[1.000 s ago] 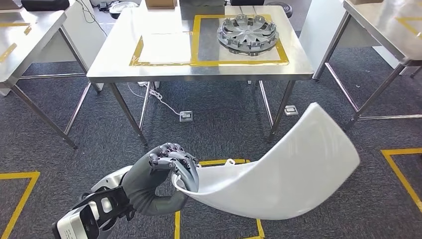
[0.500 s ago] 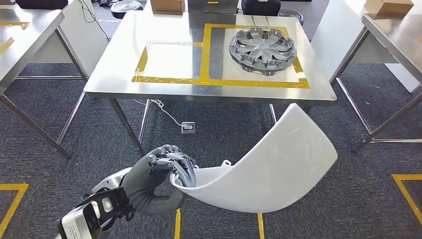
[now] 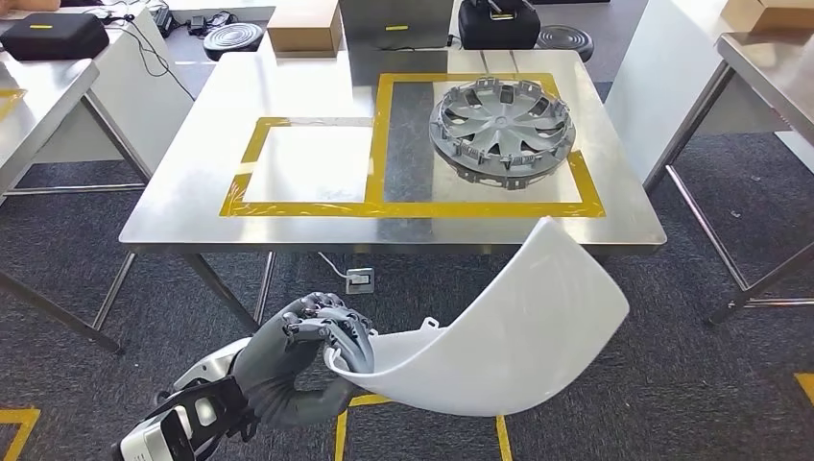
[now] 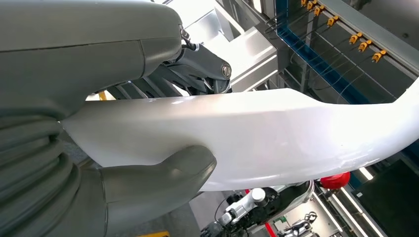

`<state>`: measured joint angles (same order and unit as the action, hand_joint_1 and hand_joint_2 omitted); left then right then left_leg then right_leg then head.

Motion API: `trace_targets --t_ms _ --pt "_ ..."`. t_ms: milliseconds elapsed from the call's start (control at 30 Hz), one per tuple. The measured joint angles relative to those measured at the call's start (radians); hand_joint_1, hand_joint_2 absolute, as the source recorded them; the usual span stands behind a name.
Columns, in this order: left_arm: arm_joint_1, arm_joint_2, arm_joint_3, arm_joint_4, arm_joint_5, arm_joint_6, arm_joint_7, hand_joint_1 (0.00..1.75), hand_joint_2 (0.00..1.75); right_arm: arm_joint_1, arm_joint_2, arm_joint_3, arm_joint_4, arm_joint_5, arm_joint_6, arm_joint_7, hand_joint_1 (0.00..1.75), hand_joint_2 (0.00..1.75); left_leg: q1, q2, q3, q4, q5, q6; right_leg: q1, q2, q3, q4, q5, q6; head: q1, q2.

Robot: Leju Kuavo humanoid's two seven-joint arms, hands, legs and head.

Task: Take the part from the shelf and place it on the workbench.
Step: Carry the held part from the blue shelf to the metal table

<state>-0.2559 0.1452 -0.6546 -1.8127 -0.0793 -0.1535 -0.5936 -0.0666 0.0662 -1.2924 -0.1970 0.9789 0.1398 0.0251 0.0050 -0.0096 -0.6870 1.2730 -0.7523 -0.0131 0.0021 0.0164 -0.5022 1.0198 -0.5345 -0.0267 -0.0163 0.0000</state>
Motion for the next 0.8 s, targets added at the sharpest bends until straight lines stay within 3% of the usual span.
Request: trace_targets --t_ms 33,133,167,233,267,300,333,367,400,467,500,533,633,667,700,800 --pt "0.004 0.001 0.000 0.000 0.000 0.001 0.000 1.75 1.75 0.000 0.000 0.000 0.000 0.000 0.000 0.000 0.00 0.00 -0.002 0.000 -0.014 -0.048 0.039 0.005 0.000 0.002 0.025 0.000 -0.021 0.001 -0.001 0.000" --pt "0.018 0.007 0.001 0.000 -0.004 0.001 0.002 1.75 1.75 0.000 0.005 0.000 0.002 0.001 -0.001 0.000 0.00 0.00 -0.011 -0.001 -0.036 -0.187 0.313 0.021 0.003 0.008 0.082 0.000 -0.083 0.012 -0.003 0.000" --pt "0.021 0.008 0.002 -0.003 -0.006 0.001 0.002 1.75 1.75 -0.001 0.006 0.000 0.002 0.002 -0.004 0.000 0.00 0.00 -0.013 -0.002 -0.033 -0.203 0.362 0.025 0.004 0.010 0.097 -0.002 -0.096 0.018 -0.003 0.000" --pt "0.016 0.007 0.005 -0.015 -0.010 0.002 0.004 1.75 1.75 -0.008 0.005 0.000 0.002 0.005 -0.011 0.002 0.00 0.00 -0.011 -0.004 -0.009 -0.207 0.358 0.034 0.005 0.010 0.094 0.035 -0.081 0.030 -0.002 0.000" --pt "0.014 0.005 0.006 -0.021 -0.011 0.002 0.004 1.75 1.75 -0.013 0.004 0.000 0.002 0.006 -0.013 0.002 0.00 0.00 -0.009 -0.004 0.005 -0.214 0.348 0.039 0.005 0.007 0.068 0.089 -0.051 0.037 -0.002 0.000" --pt "0.012 0.004 0.006 -0.024 -0.012 0.002 0.005 1.75 1.75 -0.017 0.004 0.000 0.002 0.008 -0.012 0.002 0.00 0.00 -0.006 -0.003 0.022 -0.222 0.340 0.044 0.004 0.004 0.023 0.156 -0.023 0.043 -0.001 0.000" --pt "0.012 0.004 0.007 -0.026 -0.013 0.002 0.007 1.75 1.75 -0.020 0.003 0.000 0.002 0.008 -0.009 0.003 0.00 0.00 -0.003 -0.002 0.041 -0.231 0.330 0.047 0.003 0.000 -0.028 0.223 -0.013 0.048 0.000 0.000" --pt "0.013 0.004 0.007 -0.027 -0.014 0.002 0.009 1.75 1.75 -0.021 0.004 0.000 0.002 0.009 -0.005 0.003 0.00 0.00 -0.003 -0.001 0.060 -0.239 0.319 0.049 0.000 -0.003 -0.074 0.268 -0.028 0.052 0.001 0.000" --pt "0.013 0.004 0.007 -0.027 -0.015 0.002 0.011 1.75 1.75 -0.020 0.004 0.000 0.002 0.009 -0.002 0.003 0.00 0.00 -0.002 -0.002 0.080 -0.245 0.306 0.050 -0.003 -0.005 -0.114 0.293 -0.070 0.056 0.001 0.000" --pt "0.014 0.004 0.007 -0.028 -0.016 0.002 0.012 1.75 1.75 -0.018 0.004 0.000 0.002 0.011 0.000 0.004 0.00 0.00 0.000 -0.006 0.120 -0.252 0.277 0.048 -0.008 -0.007 -0.168 0.283 -0.163 0.062 0.002 0.000" --pt "0.014 0.006 0.008 -0.027 -0.016 0.002 0.012 1.75 1.75 -0.018 0.004 0.000 0.002 0.013 -0.001 0.004 0.00 0.00 0.001 -0.008 0.141 -0.252 0.261 0.046 -0.009 -0.008 -0.181 0.251 -0.178 0.065 0.003 0.000" --pt "0.015 0.008 0.008 -0.027 -0.015 0.003 0.010 1.75 1.75 -0.017 0.003 0.000 0.002 0.015 -0.002 0.004 0.00 0.00 0.002 -0.008 0.162 -0.253 0.245 0.043 -0.010 -0.010 -0.185 0.203 -0.151 0.066 0.003 0.000" --pt "0.019 0.019 0.010 -0.025 -0.011 0.009 0.001 1.75 1.75 -0.012 0.003 0.001 0.002 0.020 -0.004 0.003 0.00 0.00 0.000 -0.009 0.202 -0.250 0.198 0.030 -0.009 -0.017 -0.182 0.043 0.070 0.056 0.006 0.000" --pt "0.021 0.023 0.011 -0.025 -0.010 0.012 -0.002 1.75 1.75 -0.011 0.002 0.001 0.002 0.022 -0.004 0.004 0.00 0.00 -0.002 -0.010 0.211 -0.251 0.187 0.025 -0.006 -0.019 -0.181 0.021 0.115 0.049 0.006 0.000" --pt "0.024 0.026 0.013 -0.026 -0.009 0.016 -0.005 1.75 1.75 -0.010 0.002 0.002 0.002 0.025 -0.004 0.004 0.00 0.00 -0.003 -0.011 0.221 -0.250 0.182 0.017 -0.005 -0.019 -0.178 0.015 0.127 0.040 0.006 0.000" --pt "0.028 0.037 0.017 -0.034 -0.010 0.032 -0.009 1.75 1.75 -0.012 0.002 0.003 0.002 0.033 -0.004 0.003 0.00 0.00 -0.002 -0.006 0.224 -0.214 0.183 0.000 -0.007 -0.016 -0.145 0.007 0.113 0.013 0.003 0.000"
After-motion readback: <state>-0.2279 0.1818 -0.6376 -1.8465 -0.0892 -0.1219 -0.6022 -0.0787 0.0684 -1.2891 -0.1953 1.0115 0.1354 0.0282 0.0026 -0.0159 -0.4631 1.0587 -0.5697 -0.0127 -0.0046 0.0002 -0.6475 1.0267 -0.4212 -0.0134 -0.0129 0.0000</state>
